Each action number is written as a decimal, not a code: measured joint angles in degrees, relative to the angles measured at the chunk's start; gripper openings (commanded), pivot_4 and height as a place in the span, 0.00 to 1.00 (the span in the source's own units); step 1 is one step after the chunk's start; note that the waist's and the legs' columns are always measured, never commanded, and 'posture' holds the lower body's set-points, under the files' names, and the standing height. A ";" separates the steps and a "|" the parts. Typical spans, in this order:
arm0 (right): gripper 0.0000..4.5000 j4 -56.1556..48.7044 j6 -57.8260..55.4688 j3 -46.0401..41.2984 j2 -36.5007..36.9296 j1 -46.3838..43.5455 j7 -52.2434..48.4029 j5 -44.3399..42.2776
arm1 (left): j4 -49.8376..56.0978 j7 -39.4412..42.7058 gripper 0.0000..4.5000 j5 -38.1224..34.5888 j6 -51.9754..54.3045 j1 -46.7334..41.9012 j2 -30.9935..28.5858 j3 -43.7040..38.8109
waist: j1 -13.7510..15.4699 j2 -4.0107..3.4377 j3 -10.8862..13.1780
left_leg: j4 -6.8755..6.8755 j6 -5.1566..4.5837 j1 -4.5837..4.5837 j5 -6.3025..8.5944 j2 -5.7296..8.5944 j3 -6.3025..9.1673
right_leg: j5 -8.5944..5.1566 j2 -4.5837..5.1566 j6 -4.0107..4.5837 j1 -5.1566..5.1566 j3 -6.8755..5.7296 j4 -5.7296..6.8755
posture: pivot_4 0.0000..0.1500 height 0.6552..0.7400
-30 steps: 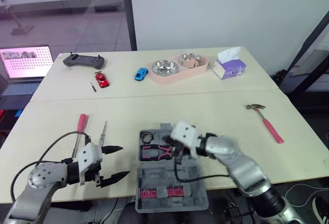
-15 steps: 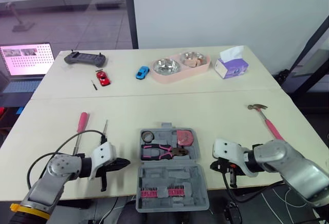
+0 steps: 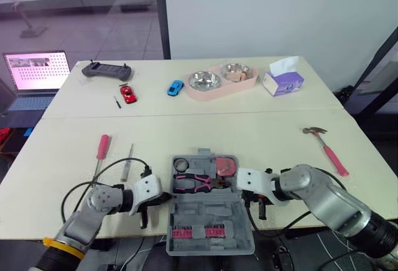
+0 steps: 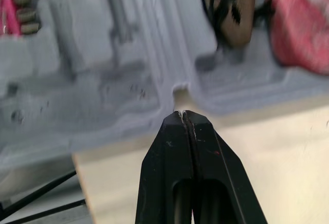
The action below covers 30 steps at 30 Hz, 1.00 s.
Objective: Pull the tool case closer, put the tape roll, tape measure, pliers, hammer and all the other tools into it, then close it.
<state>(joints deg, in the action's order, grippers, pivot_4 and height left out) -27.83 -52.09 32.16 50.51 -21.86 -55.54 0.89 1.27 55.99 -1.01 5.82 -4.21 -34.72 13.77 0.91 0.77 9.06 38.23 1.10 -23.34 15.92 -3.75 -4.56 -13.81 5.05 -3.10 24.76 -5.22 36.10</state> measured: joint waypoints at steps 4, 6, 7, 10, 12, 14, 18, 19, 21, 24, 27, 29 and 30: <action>0.00 0.85 -1.14 1.53 -2.24 -2.67 -0.04 0.33 | -0.23 -0.35 0.00 1.01 0.80 -1.02 0.51 0.69 | -0.06 -0.02 -0.01 | 0.03 0.02 0.08 -0.02 0.00 0.01 | 0.02 0.00 0.03 -0.06 -0.01 0.04 | 1.00 1.00; 0.00 1.21 -1.44 2.43 -3.55 -4.08 -0.08 0.31 | -0.63 -0.86 0.00 1.37 0.72 -1.44 1.10 0.88 | -0.02 -0.05 -0.02 | 0.04 0.02 0.07 -0.03 0.00 0.03 | 0.02 0.01 0.03 -0.08 -0.01 0.04 | 1.00 1.00; 0.00 1.29 -1.54 2.61 -4.02 -4.67 -0.10 0.30 | -0.91 -0.88 0.00 1.42 0.39 -1.76 1.16 1.06 | 0.05 -0.05 -0.02 | 0.04 0.02 0.06 -0.03 0.02 0.04 | 0.02 0.01 0.02 -0.09 -0.01 0.03 | 1.00 1.00; 0.00 2.91 -1.34 2.82 -4.35 -5.96 -0.11 0.35 | -2.79 -0.53 0.00 1.40 -0.88 -2.92 1.28 1.35 | 0.05 -0.04 -0.02 | 0.05 0.02 0.05 -0.03 0.06 0.02 | 0.03 0.04 0.00 -0.10 0.00 0.02 | 1.00 1.00; 0.00 4.80 -0.67 2.85 -4.38 -6.28 -0.05 0.58 | -4.64 0.01 0.00 1.38 -1.78 -4.30 1.39 1.52 | 0.00 -0.04 -0.02 | 0.07 0.01 0.05 -0.03 0.06 0.02 | 0.06 0.03 -0.03 -0.10 -0.01 0.03 | 1.00 1.00; 0.00 6.78 0.18 2.85 -4.56 -6.86 0.04 0.67 | -6.88 0.19 0.00 1.43 -2.62 -6.05 1.65 1.63 | -0.10 -0.04 -0.02 | 0.08 0.01 0.08 -0.04 0.05 0.02 | 0.08 0.00 -0.02 -0.11 -0.01 0.05 | 1.00 1.00; 0.00 9.68 1.56 2.54 -5.09 -8.37 -0.22 0.57 | -9.46 0.17 0.00 1.58 -3.00 -8.58 2.02 1.86 | -0.17 -0.04 -0.02 | 0.08 0.01 0.09 -0.06 0.03 0.03 | 0.18 -0.03 -0.17 -0.10 -0.01 0.09 | 1.00 1.00; 0.00 9.63 1.70 2.00 -4.90 -8.28 -0.65 0.24 | -9.56 0.17 0.00 1.58 -3.09 -8.59 2.03 1.86 | -0.16 -0.04 -0.02 | 0.07 0.01 0.08 -0.05 0.03 0.03 | 0.18 -0.04 -0.19 -0.09 -0.01 0.09 | 1.00 1.00; 0.00 7.35 1.76 -0.31 -2.35 -7.11 -3.12 -2.09 | -9.46 0.00 0.00 1.55 -3.62 -8.31 2.05 1.83 | -0.04 -0.05 -0.02 | 0.07 0.01 0.03 -0.05 0.03 0.03 | 0.19 -0.03 -0.23 -0.08 -0.01 0.07 | 1.00 1.00; 0.00 3.38 1.72 -4.03 3.65 -3.93 -6.58 -4.75 | -9.15 -0.29 0.00 1.53 -3.84 -7.68 2.03 1.51 | -0.15 -0.04 -0.02 | 0.04 0.01 0.04 -0.05 0.03 0.02 | 0.18 -0.02 -0.22 -0.08 -0.01 0.02 | 1.00 1.00; 0.00 1.65 1.17 -5.05 6.86 -1.04 -8.02 -5.82 | -9.00 -0.53 0.00 1.54 -3.77 -7.26 1.79 1.10 | -0.29 -0.04 -0.02 | 0.04 0.01 0.10 -0.05 0.00 0.02 | 0.14 -0.04 -0.14 -0.08 -0.01 0.05 | 1.00 1.00; 0.00 1.54 0.78 -4.25 6.58 -0.34 -7.36 -5.53 | -8.94 -0.86 0.00 1.54 -3.63 -7.02 1.69 0.93 | -0.38 -0.04 -0.02 | 0.04 0.01 0.17 -0.05 -0.03 0.04 | 0.12 -0.09 0.01 -0.09 0.00 0.07 | 1.00 1.00; 0.00 1.67 0.60 -3.67 5.95 -0.42 -6.72 -5.13 | -8.91 -0.96 0.00 1.54 -3.57 -6.95 1.68 0.92 | -0.38 -0.04 -0.03 | 0.04 0.02 0.19 -0.05 -0.03 0.05 | 0.12 -0.10 0.02 -0.09 0.00 0.09 | 1.00 1.00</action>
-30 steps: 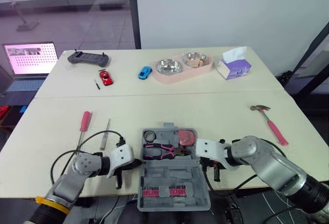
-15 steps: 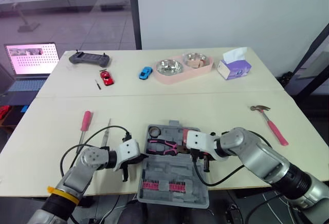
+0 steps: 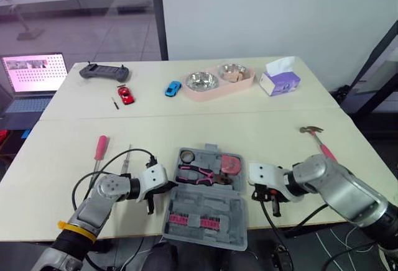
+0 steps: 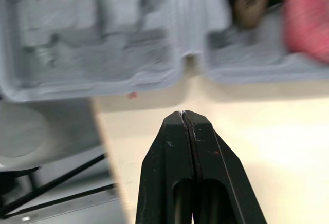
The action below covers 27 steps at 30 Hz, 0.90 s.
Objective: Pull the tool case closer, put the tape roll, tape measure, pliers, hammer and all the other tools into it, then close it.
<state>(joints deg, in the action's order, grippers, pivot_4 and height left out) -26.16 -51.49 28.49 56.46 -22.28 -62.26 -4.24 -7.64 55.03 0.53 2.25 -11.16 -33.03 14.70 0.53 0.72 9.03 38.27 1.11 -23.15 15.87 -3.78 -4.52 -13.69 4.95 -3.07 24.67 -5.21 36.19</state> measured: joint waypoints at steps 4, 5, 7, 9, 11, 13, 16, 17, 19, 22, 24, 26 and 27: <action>0.00 1.87 -0.56 3.50 -4.57 -1.24 2.80 2.96 | 0.71 -0.20 0.00 0.00 0.14 0.24 0.04 0.07 | 0.12 0.02 -0.01 | 0.00 0.00 -0.03 0.00 0.00 0.00 | 0.03 -0.02 -0.05 0.00 0.01 0.00 | 1.00 1.00; 0.00 2.68 -0.57 4.17 -5.84 -1.82 3.53 3.68 | 0.91 -0.21 0.00 0.00 0.23 0.31 0.02 0.07 | 0.12 0.03 -0.01 | 0.00 0.00 -0.06 0.00 0.00 0.00 | 0.09 -0.02 -0.15 0.01 0.01 -0.02 | 1.00 1.00; 0.00 3.41 -0.57 5.16 -6.45 -2.77 3.91 4.64 | 1.13 -0.18 0.00 -0.01 0.61 0.35 -0.05 0.03 | 0.12 0.03 -0.01 | 0.00 0.00 -0.06 0.00 0.01 -0.01 | 0.09 -0.02 -0.16 0.01 0.01 -0.02 | 1.00 1.00; 0.00 3.79 -0.50 6.18 -6.69 -3.53 3.85 5.34 | 1.16 -0.19 0.00 -0.01 0.80 0.41 -0.10 -0.01 | 0.04 0.09 -0.05 | 0.00 0.00 -0.02 0.00 0.00 -0.01 | 0.10 -0.03 -0.15 0.00 0.01 -0.01 | 1.00 1.00; 0.00 4.04 -0.65 6.88 -7.55 -4.17 3.83 5.92 | 1.38 -0.21 0.00 -0.01 0.88 0.77 -0.32 -0.21 | -0.13 0.12 -0.07 | 0.00 0.00 0.04 0.00 -0.03 -0.01 | 0.07 -0.05 -0.05 -0.04 0.01 0.00 | 1.00 1.00; 0.00 4.58 -1.00 7.58 -8.29 -5.07 3.71 6.42 | 1.55 -0.22 0.00 -0.01 1.07 1.02 -0.58 -0.49 | -0.40 0.15 -0.09 | 0.00 0.00 0.09 0.00 -0.07 0.01 | 0.03 -0.12 0.05 -0.07 0.02 0.00 | 1.00 1.00; 0.00 5.96 -1.52 8.82 -9.67 -6.92 3.26 7.04 | 1.61 -0.26 0.00 0.03 1.34 1.46 -0.75 -1.01 | -1.06 0.16 -0.09 | -0.01 0.00 0.20 0.00 -0.10 0.08 | 0.05 -0.20 0.08 -0.15 0.03 0.02 | 1.00 1.00; 0.00 6.53 -1.55 9.01 -10.09 -7.40 3.20 7.19 | 1.59 -0.32 0.00 0.07 1.42 1.43 -0.80 -1.08 | -1.19 0.16 -0.10 | -0.02 0.00 0.24 0.00 -0.10 0.09 | 0.07 -0.23 0.11 -0.16 0.05 0.02 | 1.00 1.00; 0.00 8.47 -1.12 9.51 -10.85 -8.86 2.60 7.39 | 1.03 -0.55 0.00 0.20 1.46 1.12 -0.65 -1.47 | -1.30 0.16 -0.09 | -0.02 0.00 0.37 0.00 -0.10 0.11 | 0.10 -0.27 0.14 -0.24 0.09 0.03 | 1.00 1.00; 0.00 12.44 1.17 9.71 -12.13 -10.88 2.24 8.04 | -0.66 -0.83 0.00 0.39 1.34 -0.30 -0.37 -1.64 | -1.20 0.16 -0.09 | -0.02 0.00 0.43 0.00 -0.10 0.11 | 0.12 -0.28 0.19 -0.27 0.10 0.04 | 1.00 1.00; 0.00 15.79 3.50 9.70 -13.35 -12.40 2.26 8.70 | -1.93 -1.28 0.00 0.72 1.33 -1.54 -0.08 -1.88 | -1.24 0.16 -0.09 | -0.02 0.01 0.45 0.00 -0.09 0.08 | 0.14 -0.29 0.21 -0.26 0.15 0.04 | 1.00 1.00; 0.00 18.29 5.53 9.69 -14.35 -13.44 2.27 9.37 | -2.85 -1.64 0.00 0.76 1.33 -2.27 -0.01 -2.05 | -1.32 0.16 -0.09 | -0.03 0.01 0.45 0.00 -0.09 0.07 | 0.23 -0.32 0.04 -0.25 0.17 0.05 | 1.00 1.00; 0.00 19.90 6.81 9.61 -14.89 -14.02 2.27 9.74 | -3.24 -1.86 0.00 0.76 1.33 -2.56 0.00 -2.16 | -1.38 0.16 -0.09 | -0.03 0.00 0.45 0.00 -0.09 0.06 | 0.24 -0.33 0.03 -0.24 0.19 0.05 | 1.00 1.00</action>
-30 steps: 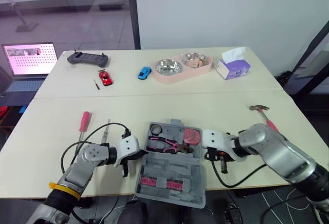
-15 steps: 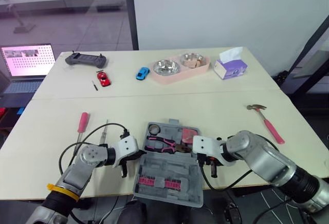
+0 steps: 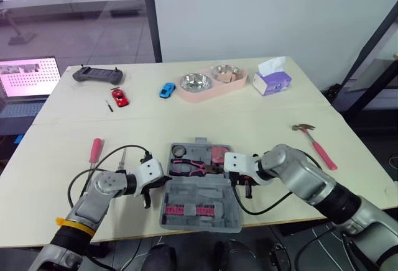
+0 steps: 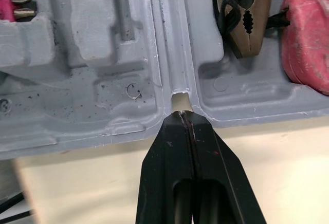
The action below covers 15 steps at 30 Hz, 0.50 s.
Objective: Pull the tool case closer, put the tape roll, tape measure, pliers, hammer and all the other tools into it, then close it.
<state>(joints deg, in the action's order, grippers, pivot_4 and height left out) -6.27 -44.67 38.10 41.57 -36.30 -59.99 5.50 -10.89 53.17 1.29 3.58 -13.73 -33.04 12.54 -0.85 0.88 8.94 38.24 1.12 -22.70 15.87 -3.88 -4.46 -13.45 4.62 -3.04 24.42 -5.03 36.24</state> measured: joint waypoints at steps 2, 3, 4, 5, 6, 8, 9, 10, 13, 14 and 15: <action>0.00 2.32 1.85 -0.23 -0.84 -0.76 0.09 0.51 | -0.44 -0.58 0.00 -0.02 -0.01 -0.20 0.01 -0.13 | -0.05 0.00 0.00 | 0.00 0.00 0.02 0.00 0.00 -0.01 | 0.01 -0.01 -0.01 0.00 0.01 0.02 | 1.00 1.00; 0.00 3.37 2.60 -0.40 -1.33 -1.06 0.11 0.89 | -0.67 -0.83 0.00 -0.06 -0.10 -0.25 0.02 -0.21 | -0.05 0.00 0.00 | -0.01 0.00 0.03 0.00 0.00 -0.01 | 0.01 -0.01 -0.01 0.00 0.01 0.02 | 1.00 1.00; 0.00 4.32 3.35 -0.49 -1.86 -1.39 0.18 1.17 | -0.92 -1.04 0.00 -0.14 -0.16 -0.29 0.03 -0.34 | -0.07 0.00 0.00 | -0.01 0.00 0.04 0.00 -0.01 -0.02 | 0.01 -0.01 -0.01 0.00 0.01 0.03 | 1.00 1.00; 0.00 4.70 3.67 -0.62 -2.07 -1.47 0.36 1.33 | -1.12 -1.15 0.00 -0.18 -0.17 -0.40 0.04 -0.39 | -0.07 0.00 0.00 | -0.01 0.00 0.05 0.00 -0.01 -0.03 | 0.01 -0.01 -0.01 0.00 0.02 0.04 | 1.00 1.00; 0.00 5.53 4.19 -0.89 -2.63 -1.58 0.55 1.68 | -1.57 -1.37 0.00 -0.28 -0.26 -0.57 0.08 -0.47 | -0.08 0.00 0.00 | -0.01 0.00 0.06 0.00 -0.01 -0.04 | 0.01 -0.01 -0.01 0.00 0.02 0.04 | 1.00 1.00; 0.00 7.03 5.56 -1.28 -3.51 -1.81 0.98 2.40 | -2.45 -1.97 0.00 -0.47 -0.32 -1.03 0.52 -0.73 | -0.05 0.00 0.00 | -0.01 0.00 0.08 0.00 -0.01 -0.05 | 0.01 -0.01 -0.01 -0.01 0.03 0.07 | 1.00 1.00; 0.00 7.72 6.11 -1.44 -3.82 -1.98 1.18 2.68 | -2.89 -2.26 0.00 -0.52 -0.26 -1.28 0.78 -0.95 | -0.03 0.00 0.00 | -0.01 0.00 0.08 0.00 -0.01 -0.05 | 0.01 -0.01 -0.01 -0.01 0.04 0.08 | 1.00 1.00; 0.00 8.72 6.75 -1.74 -4.49 -2.16 1.52 3.26 | -3.72 -2.62 0.00 -0.67 -0.04 -1.80 1.27 -1.23 | 0.00 0.00 0.00 | -0.01 0.01 0.10 0.00 -0.01 -0.06 | 0.01 -0.01 -0.01 -0.02 0.04 0.08 | 1.00 1.00; 0.00 10.09 7.65 -2.61 -5.36 -2.20 2.46 4.08 | -5.06 -3.40 0.00 -0.77 0.03 -2.34 2.32 -2.13 | 0.02 0.00 0.00 | -0.01 0.01 0.10 -0.01 -0.01 -0.07 | 0.01 -0.01 -0.02 -0.02 0.05 0.09 | 1.00 1.00; 0.00 10.42 7.88 -2.77 -5.64 -2.20 2.78 4.49 | -5.78 -3.60 0.00 -0.77 -0.11 -2.73 2.65 -2.25 | 0.07 0.00 0.00 | -0.01 0.01 0.10 -0.01 0.00 -0.07 | 0.02 -0.01 -0.02 -0.02 0.05 0.10 | 1.00 1.00; 0.00 10.82 8.30 -2.95 -5.78 -2.20 2.99 4.79 | -6.58 -3.75 0.00 -0.76 -0.13 -3.30 3.08 -2.38 | 0.12 0.00 0.00 | -0.01 0.01 0.10 -0.01 0.00 -0.07 | 0.02 0.00 -0.02 -0.02 0.05 0.10 | 1.00 1.00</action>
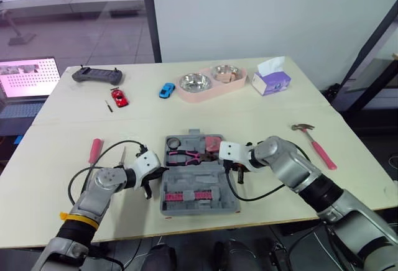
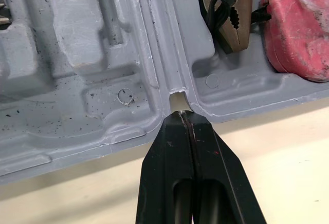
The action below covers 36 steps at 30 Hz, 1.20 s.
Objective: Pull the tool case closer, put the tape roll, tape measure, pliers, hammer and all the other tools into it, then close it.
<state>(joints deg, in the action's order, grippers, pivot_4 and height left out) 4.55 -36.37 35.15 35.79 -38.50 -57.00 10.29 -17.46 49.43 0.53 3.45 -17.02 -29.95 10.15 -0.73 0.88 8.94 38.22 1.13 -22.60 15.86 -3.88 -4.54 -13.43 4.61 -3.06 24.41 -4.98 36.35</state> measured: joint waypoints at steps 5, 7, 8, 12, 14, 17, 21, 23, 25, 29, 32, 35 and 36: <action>0.00 0.90 0.94 -0.60 -0.41 0.00 0.12 1.09 | -0.62 -0.41 0.00 0.08 0.08 -0.52 0.71 -0.10 | 0.02 0.00 0.00 | 0.00 0.00 0.00 0.00 0.01 -0.02 | 0.00 0.02 -0.01 -0.01 0.01 0.00 | 1.00 1.00; 0.00 1.14 1.23 -0.75 -0.57 0.00 0.12 1.46 | -0.23 -0.43 0.00 0.05 0.07 -0.10 0.74 -0.15 | 0.01 0.00 0.00 | 0.00 0.00 0.00 0.00 0.01 -0.02 | 0.00 0.02 -0.01 -0.01 0.02 0.00 | 1.00 1.00; 0.00 1.13 1.24 -0.78 -0.61 0.00 0.10 1.57 | 0.11 -0.46 0.00 0.03 0.07 0.23 0.74 -0.25 | 0.00 0.00 0.00 | 0.00 0.00 0.00 0.00 0.01 -0.02 | 0.00 0.02 -0.01 -0.01 0.02 0.00 | 1.00 1.00; 0.00 0.95 1.18 -0.91 -0.64 0.12 -0.08 2.07 | 2.15 0.03 0.00 -0.06 0.38 1.90 0.61 -0.44 | 0.00 0.00 0.00 | -0.02 0.00 -0.01 0.00 0.01 -0.02 | 0.00 0.03 -0.01 0.00 0.02 -0.02 | 1.00 1.00; 0.00 0.75 0.84 -1.09 -0.63 0.35 -0.14 2.39 | 3.65 0.48 0.00 -0.34 0.98 3.07 0.55 -0.44 | 0.04 -0.01 0.00 | -0.04 0.00 -0.02 0.00 0.01 -0.03 | -0.01 0.04 -0.01 0.01 0.02 -0.02 | 1.00 1.00; 0.00 -0.18 0.14 -1.47 -0.64 1.13 -0.23 2.56 | 5.17 0.66 0.00 -0.74 1.34 4.21 0.32 -0.44 | 0.14 -0.01 0.00 | -0.04 0.01 -0.03 0.00 0.02 -0.03 | -0.01 0.05 -0.02 0.01 0.01 -0.03 | 1.00 1.00; 0.00 -0.98 -0.66 -1.86 -0.81 1.68 -0.25 2.91 | 5.37 0.69 0.00 -1.11 1.34 4.50 0.17 -0.45 | 0.12 -0.01 0.01 | -0.06 0.01 -0.03 0.00 0.02 -0.02 | -0.02 0.05 -0.02 0.01 0.01 -0.04 | 1.00 1.00; 0.00 -1.36 -1.05 -1.91 -0.79 1.83 -0.40 3.06 | 5.14 0.77 0.00 -1.13 1.23 4.33 0.16 -0.44 | 0.14 -0.01 0.01 | -0.07 0.01 -0.03 0.00 0.02 -0.02 | -0.02 0.05 -0.03 0.01 0.01 -0.04 | 1.00 1.00; 0.00 -2.53 -2.11 -1.97 -0.54 2.32 -0.78 3.19 | 4.54 1.04 0.00 -1.17 1.18 3.78 0.15 -0.42 | 0.18 -0.01 0.01 | -0.07 0.01 -0.03 0.00 0.02 -0.01 | -0.02 0.05 -0.03 0.01 0.01 -0.04 | 1.00 1.00; 0.00 -4.53 -3.53 -1.95 0.05 3.08 -1.88 3.31 | 3.93 1.33 0.00 -1.19 1.10 3.28 0.12 -0.41 | 0.18 -0.02 0.01 | -0.07 0.01 -0.04 0.00 0.02 -0.01 | -0.03 0.05 -0.02 0.02 0.01 -0.04 | 1.00 1.00; 0.00 -5.55 -4.51 -1.96 0.14 3.51 -2.03 3.50 | 3.84 1.33 0.00 -1.19 1.06 3.24 0.11 -0.42 | 0.16 -0.02 0.01 | -0.07 0.01 -0.04 0.00 0.02 -0.01 | -0.03 0.05 -0.03 0.03 0.01 -0.04 | 1.00 1.00; 0.00 -5.67 -4.60 -1.97 0.12 3.58 -2.03 3.59 | 3.83 1.33 0.00 -1.19 1.05 3.24 0.12 -0.42 | 0.15 -0.02 0.01 | -0.07 0.01 -0.04 0.00 0.02 -0.01 | -0.03 0.05 -0.02 0.02 0.01 -0.04 | 1.00 1.00; 0.00 -5.67 -4.59 -1.98 0.12 3.58 -2.01 3.61 | 3.83 1.33 0.00 -1.19 1.05 3.25 0.12 -0.42 | 0.15 -0.02 0.01 | -0.07 0.01 -0.03 0.00 0.02 -0.01 | -0.03 0.05 -0.02 0.02 0.01 -0.04 | 1.00 1.00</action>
<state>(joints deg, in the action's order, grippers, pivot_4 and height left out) -1.12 -40.96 33.18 35.91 -34.92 -59.00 13.90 -13.63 50.76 -0.67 4.51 -13.77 -29.84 9.74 -0.57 0.87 8.94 38.15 1.14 -22.63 15.86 -3.85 -4.54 -13.46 4.66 -3.08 24.43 -4.97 36.31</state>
